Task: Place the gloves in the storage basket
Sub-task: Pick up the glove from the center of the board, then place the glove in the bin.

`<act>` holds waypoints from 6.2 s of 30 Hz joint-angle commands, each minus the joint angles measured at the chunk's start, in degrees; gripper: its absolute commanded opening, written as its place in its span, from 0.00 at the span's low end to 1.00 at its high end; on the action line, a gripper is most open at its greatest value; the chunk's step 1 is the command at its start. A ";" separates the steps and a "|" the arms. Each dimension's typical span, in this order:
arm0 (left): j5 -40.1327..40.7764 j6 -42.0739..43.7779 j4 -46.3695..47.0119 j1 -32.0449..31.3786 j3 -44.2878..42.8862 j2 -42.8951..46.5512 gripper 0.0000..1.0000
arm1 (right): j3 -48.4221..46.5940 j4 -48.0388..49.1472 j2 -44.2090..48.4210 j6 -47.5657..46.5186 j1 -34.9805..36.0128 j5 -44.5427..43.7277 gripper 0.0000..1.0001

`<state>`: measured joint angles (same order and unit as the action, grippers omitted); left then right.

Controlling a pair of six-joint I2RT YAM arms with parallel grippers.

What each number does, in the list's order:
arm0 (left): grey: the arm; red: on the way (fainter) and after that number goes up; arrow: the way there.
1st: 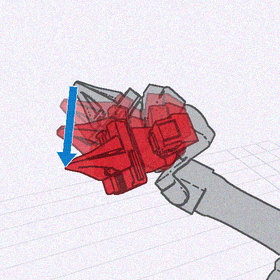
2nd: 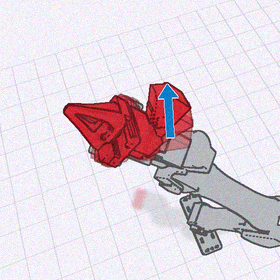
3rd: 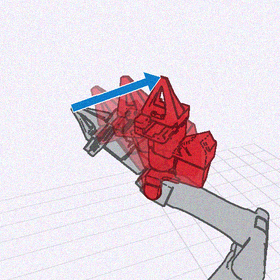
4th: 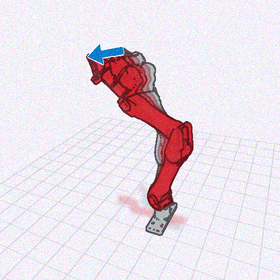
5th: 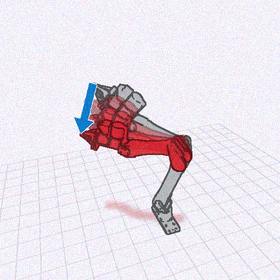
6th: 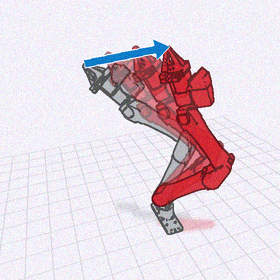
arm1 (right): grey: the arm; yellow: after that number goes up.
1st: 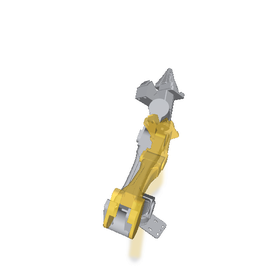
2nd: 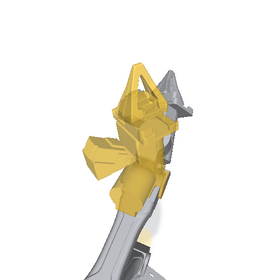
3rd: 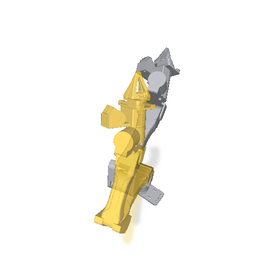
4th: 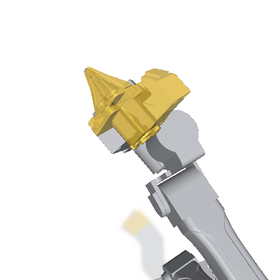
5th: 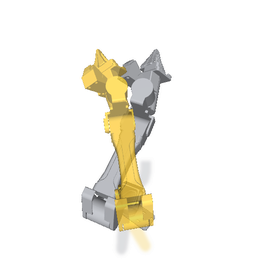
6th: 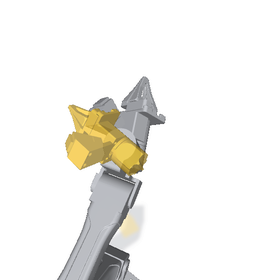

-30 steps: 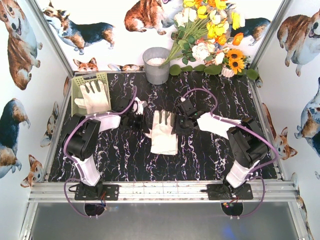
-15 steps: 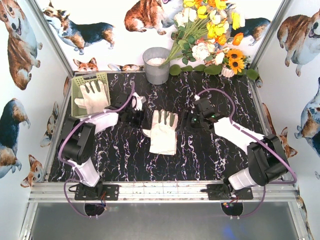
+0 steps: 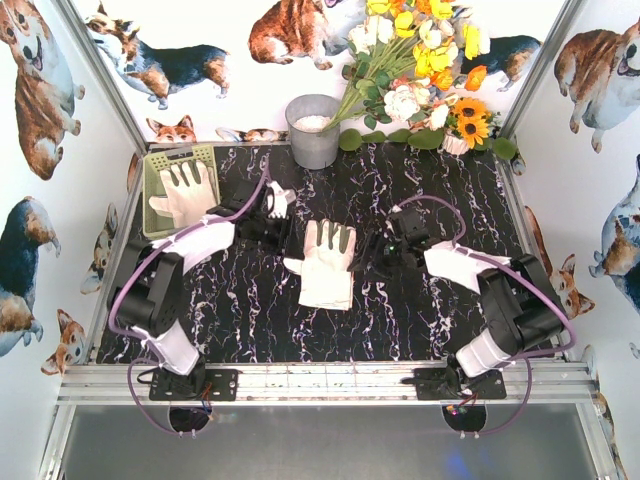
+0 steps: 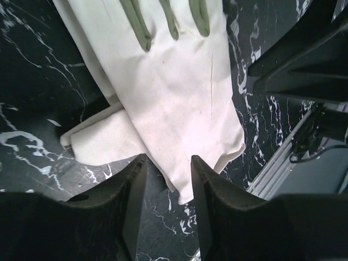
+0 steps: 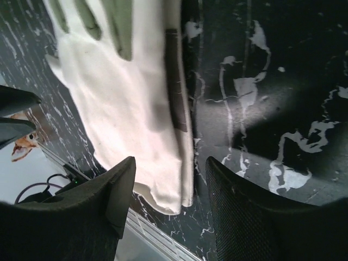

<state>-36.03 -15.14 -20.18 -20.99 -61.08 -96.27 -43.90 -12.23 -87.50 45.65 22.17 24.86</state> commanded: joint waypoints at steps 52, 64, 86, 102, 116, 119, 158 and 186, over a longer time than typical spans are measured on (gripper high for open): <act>-3.36 -9.88 2.21 8.64 -1.02 6.53 0.56 | -6.90 8.39 4.79 0.78 -1.07 14.90 0.00; -12.74 -31.74 20.74 11.33 4.30 17.30 0.87 | -19.88 2.39 14.69 2.98 -2.22 19.70 0.00; -19.16 -68.97 64.98 9.33 4.97 15.43 1.00 | -29.90 24.43 12.65 20.22 -1.89 19.61 0.00; -15.94 -82.30 83.22 5.97 -0.42 11.73 1.00 | -29.43 24.97 12.61 20.20 -0.30 19.46 0.00; -16.81 -68.10 63.89 4.12 -2.37 15.57 0.61 | -29.98 22.44 12.09 18.25 1.61 18.39 0.00; -16.62 -67.94 63.66 3.45 -2.32 15.59 0.55 | -30.19 20.97 12.18 17.20 1.96 18.29 0.00; -3.53 -40.76 18.34 8.19 -11.70 19.14 0.00 | -27.24 -5.21 20.15 1.42 -0.35 0.22 0.92; 2.84 -7.37 -7.93 40.17 -30.92 -9.02 0.00 | -23.61 -8.49 21.12 -3.21 -1.61 0.05 0.93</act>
<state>-34.09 -27.31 -26.89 17.82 -89.49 -103.59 -65.78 -22.46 -66.32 43.35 20.86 24.34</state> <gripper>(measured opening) 0.085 0.932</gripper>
